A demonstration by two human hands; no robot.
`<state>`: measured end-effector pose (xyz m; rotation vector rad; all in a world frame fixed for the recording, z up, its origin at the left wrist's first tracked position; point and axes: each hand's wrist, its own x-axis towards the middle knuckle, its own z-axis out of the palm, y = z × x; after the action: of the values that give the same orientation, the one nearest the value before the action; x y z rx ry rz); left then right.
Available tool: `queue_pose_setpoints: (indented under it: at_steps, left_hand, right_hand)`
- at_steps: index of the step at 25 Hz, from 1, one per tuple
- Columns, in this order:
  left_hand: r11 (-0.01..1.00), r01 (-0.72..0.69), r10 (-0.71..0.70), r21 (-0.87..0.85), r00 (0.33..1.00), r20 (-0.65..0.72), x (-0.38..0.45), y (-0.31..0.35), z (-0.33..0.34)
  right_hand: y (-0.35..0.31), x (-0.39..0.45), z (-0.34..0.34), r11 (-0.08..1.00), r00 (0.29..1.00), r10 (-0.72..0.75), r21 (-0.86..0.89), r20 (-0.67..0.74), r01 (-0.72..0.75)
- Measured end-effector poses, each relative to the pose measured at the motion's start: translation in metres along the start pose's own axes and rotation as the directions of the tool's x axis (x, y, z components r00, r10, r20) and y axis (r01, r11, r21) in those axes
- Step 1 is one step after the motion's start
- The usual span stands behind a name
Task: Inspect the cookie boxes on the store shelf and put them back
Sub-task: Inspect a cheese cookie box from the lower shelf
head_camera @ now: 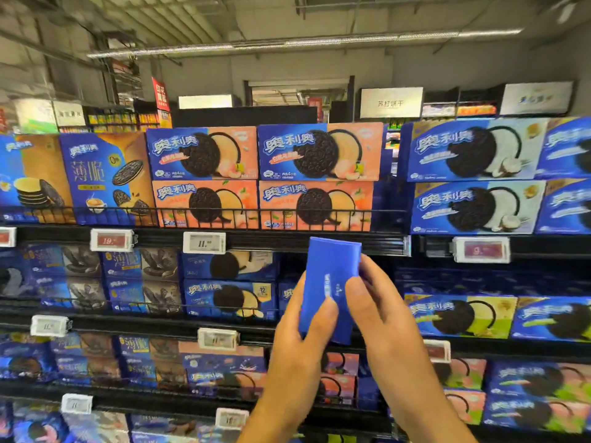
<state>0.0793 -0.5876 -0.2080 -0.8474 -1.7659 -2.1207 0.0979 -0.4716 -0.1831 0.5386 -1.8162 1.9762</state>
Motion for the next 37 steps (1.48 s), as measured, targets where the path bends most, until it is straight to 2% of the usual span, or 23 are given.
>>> queue_pose_setpoints:
  at_steps: [4,8,10,13,15,17,18,20,25,29,31,34,37]
  left_hand:
    - [0.996,-0.015,0.008,0.091,0.997,0.076,0.005,0.005,0.015]
    - [0.981,-0.058,0.038,0.184,0.993,0.109,0.013,0.009,0.013]
    - [0.958,-0.084,0.067,0.273,0.995,0.072,0.021,0.006,0.004]
    - [0.887,-0.048,0.107,0.459,0.989,-0.102,0.035,-0.006,-0.02]
    - [0.918,0.091,-0.016,0.387,0.981,-0.193,0.044,-0.008,-0.036]
    - [0.965,0.157,-0.128,0.208,0.981,-0.148,0.053,-0.01,-0.051]
    - [0.982,0.136,-0.125,0.129,0.988,-0.09,0.056,-0.01,-0.056]
    - [0.995,0.069,-0.066,0.068,0.997,-0.04,0.059,-0.007,-0.061]
    - [0.994,-0.07,0.08,0.079,0.989,-0.125,0.049,0.002,-0.056]
    - [0.997,-0.068,0.075,0.048,0.981,-0.176,0.045,0.004,-0.049]
    - [0.997,-0.06,0.065,0.039,0.985,-0.162,0.046,0.004,-0.048]
    - [0.998,-0.059,0.064,0.037,0.987,-0.144,0.047,0.006,-0.046]
    - [0.997,-0.067,0.07,0.03,0.988,-0.14,0.046,0.003,-0.045]
  right_hand:
    - [-0.008,0.01,-0.022,0.995,0.992,-0.008,0.098,-0.128,0.02]
    - [-0.009,0.021,-0.048,0.939,0.989,0.073,0.344,-0.13,-0.024]
    - [-0.005,0.026,-0.061,0.894,0.985,0.127,0.443,-0.118,-0.062]
    - [0.005,0.036,-0.077,0.821,0.98,0.174,0.563,-0.095,-0.091]
    - [0.01,0.042,-0.086,0.785,0.981,0.172,0.614,-0.084,-0.085]
    - [0.011,0.048,-0.092,0.756,0.984,0.168,0.648,-0.057,-0.092]
    - [0.011,0.051,-0.094,0.744,0.986,0.162,0.66,-0.033,-0.1]
    - [0.01,0.055,-0.096,0.734,0.986,0.166,0.669,-0.004,-0.121]
    - [0.004,0.057,-0.096,0.767,0.969,0.23,0.63,-0.094,-0.121]
    - [0.001,0.056,-0.092,0.885,0.966,0.178,0.46,-0.188,-0.073]
    - [0.001,0.056,-0.093,0.91,0.96,0.162,0.412,-0.228,-0.055]
    - [0.001,0.054,-0.097,0.902,0.974,0.14,0.428,-0.181,-0.05]
    - [0.003,0.054,-0.099,0.937,0.985,0.107,0.344,-0.139,-0.053]
